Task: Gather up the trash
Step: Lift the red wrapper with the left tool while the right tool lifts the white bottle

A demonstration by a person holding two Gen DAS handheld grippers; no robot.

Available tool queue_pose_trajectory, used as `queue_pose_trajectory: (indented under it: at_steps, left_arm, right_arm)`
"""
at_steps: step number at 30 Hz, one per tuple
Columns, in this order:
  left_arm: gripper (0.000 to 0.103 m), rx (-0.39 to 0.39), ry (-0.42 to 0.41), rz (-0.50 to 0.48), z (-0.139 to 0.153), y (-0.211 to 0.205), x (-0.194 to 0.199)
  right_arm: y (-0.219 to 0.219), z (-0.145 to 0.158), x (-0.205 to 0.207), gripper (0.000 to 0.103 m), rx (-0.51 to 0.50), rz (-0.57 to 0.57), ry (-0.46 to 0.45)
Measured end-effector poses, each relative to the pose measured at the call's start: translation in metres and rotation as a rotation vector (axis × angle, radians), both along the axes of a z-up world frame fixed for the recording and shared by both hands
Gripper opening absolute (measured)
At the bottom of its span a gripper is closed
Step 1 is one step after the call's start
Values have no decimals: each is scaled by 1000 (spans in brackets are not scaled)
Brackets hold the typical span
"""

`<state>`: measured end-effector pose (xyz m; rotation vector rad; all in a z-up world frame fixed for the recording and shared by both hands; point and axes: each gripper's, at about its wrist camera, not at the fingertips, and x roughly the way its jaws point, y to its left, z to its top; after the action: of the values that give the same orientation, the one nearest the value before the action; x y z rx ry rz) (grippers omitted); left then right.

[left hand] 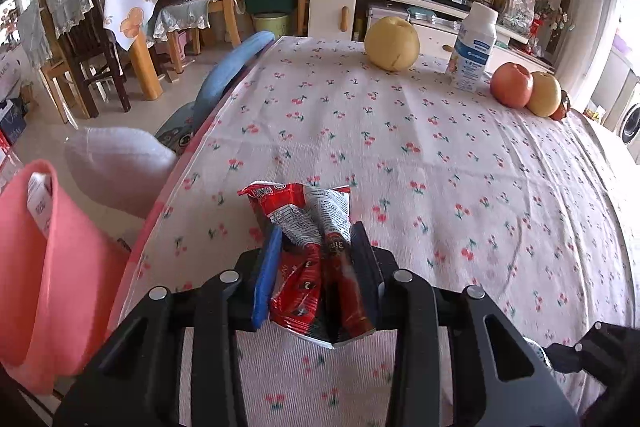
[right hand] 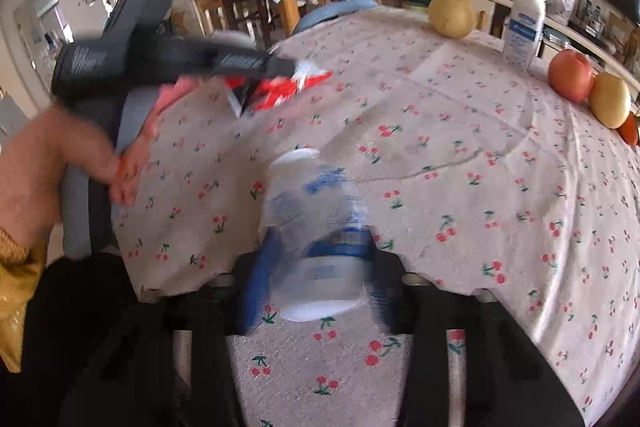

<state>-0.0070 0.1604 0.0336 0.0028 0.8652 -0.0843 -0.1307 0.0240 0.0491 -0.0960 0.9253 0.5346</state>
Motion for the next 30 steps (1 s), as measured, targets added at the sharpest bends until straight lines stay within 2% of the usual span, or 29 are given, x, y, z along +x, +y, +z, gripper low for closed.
queue_pose_trajectory:
  at_steps: [5, 6, 7, 8, 10, 13, 18, 20, 21, 22, 30]
  left_arm:
    - [35, -19, 10, -17, -1, 4, -13]
    - [36, -26, 13, -20, -1, 4, -14]
    - [41, -22, 16, -20, -2, 4, -13]
    - [46, -14, 22, -16, -3, 4, -12]
    - [57, -8, 37, -17, -7, 2, -11]
    - [62, -1, 85, -19, -16, 0, -4]
    - [60, 5, 101, -19, -22, -3, 1]
    - [50, 16, 96, -7, -22, -3, 0]
    - [49, 11, 96, -6, -23, -3, -1]
    - [48, 8, 95, -5, -23, -2, -2]
    - [44, -5, 86, 1, -17, 1, -9]
  right_arm:
    - [-11, -1, 2, 41, 24, -38, 28]
    - [-12, -3, 3, 48, 29, -43, 37]
    - [-12, -4, 3, 62, 30, -50, 37]
    - [-12, -5, 3, 68, 27, -54, 39]
    - [-9, -7, 2, 75, 21, -48, 32]
    - [-2, -8, 0, 80, -7, -32, 14]
    - [10, -11, -2, 80, -89, -18, -32]
    - [11, -11, -2, 75, -108, -22, -41]
    - [12, -11, -2, 66, -123, -26, -51]
    - [10, -10, -2, 64, -120, -23, -52]
    - [6, -10, -3, 63, -129, -36, -53]
